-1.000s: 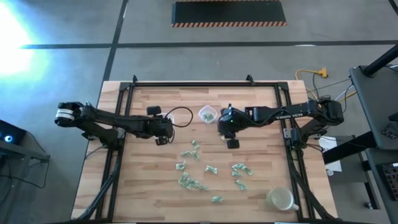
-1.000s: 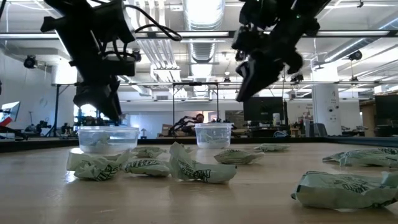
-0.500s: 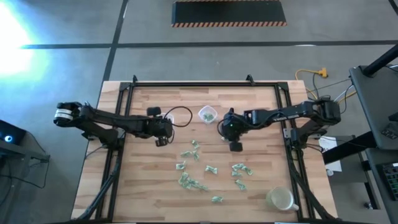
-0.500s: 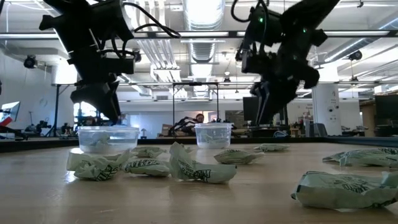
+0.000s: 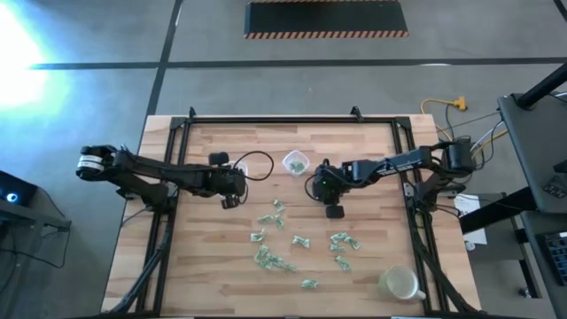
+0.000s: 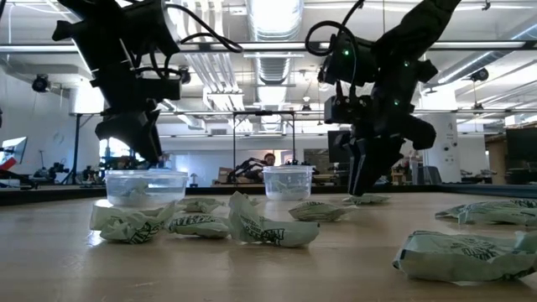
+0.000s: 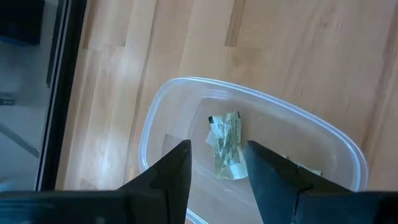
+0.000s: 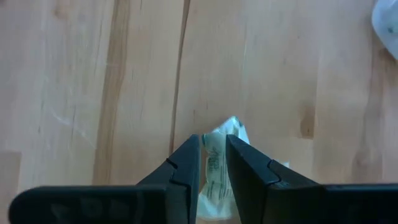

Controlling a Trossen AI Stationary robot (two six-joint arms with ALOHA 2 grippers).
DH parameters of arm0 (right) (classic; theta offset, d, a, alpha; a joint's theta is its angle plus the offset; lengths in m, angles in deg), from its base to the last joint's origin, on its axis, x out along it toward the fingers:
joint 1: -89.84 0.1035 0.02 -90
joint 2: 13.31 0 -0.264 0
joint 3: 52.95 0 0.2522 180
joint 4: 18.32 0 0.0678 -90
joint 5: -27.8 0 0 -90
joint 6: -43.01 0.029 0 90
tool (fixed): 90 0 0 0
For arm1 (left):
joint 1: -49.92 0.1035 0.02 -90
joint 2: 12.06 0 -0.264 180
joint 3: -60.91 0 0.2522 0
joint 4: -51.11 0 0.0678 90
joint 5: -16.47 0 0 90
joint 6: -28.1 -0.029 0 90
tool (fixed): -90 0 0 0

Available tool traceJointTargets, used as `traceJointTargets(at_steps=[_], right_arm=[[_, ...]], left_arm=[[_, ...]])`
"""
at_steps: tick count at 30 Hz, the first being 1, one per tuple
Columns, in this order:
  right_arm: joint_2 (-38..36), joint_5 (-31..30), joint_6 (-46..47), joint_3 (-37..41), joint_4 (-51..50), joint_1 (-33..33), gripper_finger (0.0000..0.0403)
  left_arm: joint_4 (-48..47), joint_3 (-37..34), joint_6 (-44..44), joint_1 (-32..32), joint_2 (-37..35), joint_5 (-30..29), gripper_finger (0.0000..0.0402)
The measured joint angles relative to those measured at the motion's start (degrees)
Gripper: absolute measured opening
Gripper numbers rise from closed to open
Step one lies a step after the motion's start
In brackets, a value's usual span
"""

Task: Pick and place items into bin
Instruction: Put the stevia packet into the small transparent container

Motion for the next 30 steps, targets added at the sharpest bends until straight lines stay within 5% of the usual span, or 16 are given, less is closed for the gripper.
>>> traceJointTargets(at_steps=[13, 30], right_arm=[[2.5, -0.4, -1.6, -0.1, 1.1, 0.0, 0.0068], [2.4, -3.6, -5.9, -0.1, 1.1, 0.0, 0.0009]], left_arm=[[-0.1, 0.3, 1.5, -0.1, -0.9, 5.1, 0.0135], [-0.1, 0.3, 1.7, -0.1, -1.9, 6.9, 0.0135]])
